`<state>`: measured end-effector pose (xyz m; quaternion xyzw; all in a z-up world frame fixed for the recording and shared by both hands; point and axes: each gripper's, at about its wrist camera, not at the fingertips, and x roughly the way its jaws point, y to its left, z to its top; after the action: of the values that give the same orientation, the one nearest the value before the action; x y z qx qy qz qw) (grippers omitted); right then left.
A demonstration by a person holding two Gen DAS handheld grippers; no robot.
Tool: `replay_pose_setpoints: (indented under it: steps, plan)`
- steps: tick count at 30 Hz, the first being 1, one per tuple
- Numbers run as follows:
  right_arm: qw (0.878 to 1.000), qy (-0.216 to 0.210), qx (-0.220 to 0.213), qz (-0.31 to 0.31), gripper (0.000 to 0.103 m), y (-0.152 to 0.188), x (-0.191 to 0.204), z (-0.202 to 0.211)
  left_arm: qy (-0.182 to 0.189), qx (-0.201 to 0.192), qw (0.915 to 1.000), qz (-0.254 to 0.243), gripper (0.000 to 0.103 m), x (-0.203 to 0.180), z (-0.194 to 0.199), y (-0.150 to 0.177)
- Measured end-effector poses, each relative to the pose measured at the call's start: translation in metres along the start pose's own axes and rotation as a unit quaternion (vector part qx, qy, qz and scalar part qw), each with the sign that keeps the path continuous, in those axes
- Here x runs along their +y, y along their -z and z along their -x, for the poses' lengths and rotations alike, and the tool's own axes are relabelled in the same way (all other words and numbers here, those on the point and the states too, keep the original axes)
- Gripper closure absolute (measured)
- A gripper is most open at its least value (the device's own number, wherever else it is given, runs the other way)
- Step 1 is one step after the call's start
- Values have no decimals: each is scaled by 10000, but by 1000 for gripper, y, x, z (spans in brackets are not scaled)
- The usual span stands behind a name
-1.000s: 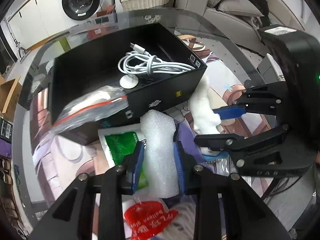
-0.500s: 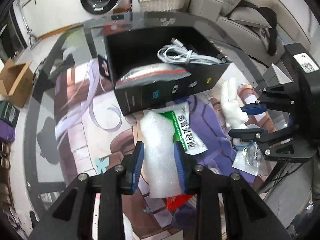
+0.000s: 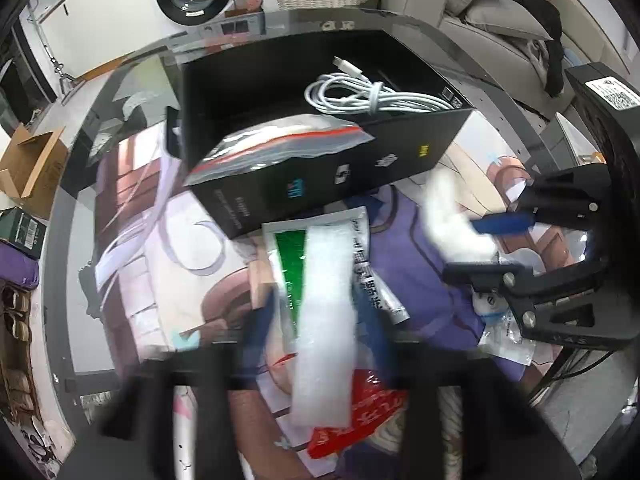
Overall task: Organize soft objects
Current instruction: 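Grasp the white foam strip with the left gripper while the right grasps the plush bunny, then lift the foam strip with the left gripper while the right lifts the bunny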
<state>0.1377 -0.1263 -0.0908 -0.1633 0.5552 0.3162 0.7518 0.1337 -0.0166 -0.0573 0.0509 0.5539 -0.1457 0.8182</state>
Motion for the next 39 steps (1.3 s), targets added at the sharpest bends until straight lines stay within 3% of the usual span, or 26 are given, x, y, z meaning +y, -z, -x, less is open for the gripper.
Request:
replay_pose_setpoints:
  steps: [12, 15, 21, 26, 32, 36, 39]
  plan:
    - [9998, -32, -103, 159, 79, 3, 9, 10, -19, -263, 9996, -105, 83, 1, 14, 5]
    - [9993, -31, -339, 119, 79, 5, 3, 27, -36, -585, 9982, -104, 83, 1, 32, 6]
    - [9905, 71, -1360, 166, 79, 3, 11, 77, -235, -1658, 9858, 107, 83, 13, 78, 7]
    - [9745, 272, -2219, 211, 79, 5, 21, 112, -516, -2462, 9678, 135, 83, 15, 108, 9]
    - [9418, 431, -3328, 198, 79, 14, 32, 149, -779, -3547, 9317, -58, 83, 12, 145, 25]
    - [9194, 481, -3897, 231, 79, 25, 36, 168, -808, -3921, 9163, -75, 83, 16, 159, 32]
    - [9034, 724, -4216, 313, 79, 34, 44, 180, -803, -4072, 9098, -67, 83, 19, 166, 37]
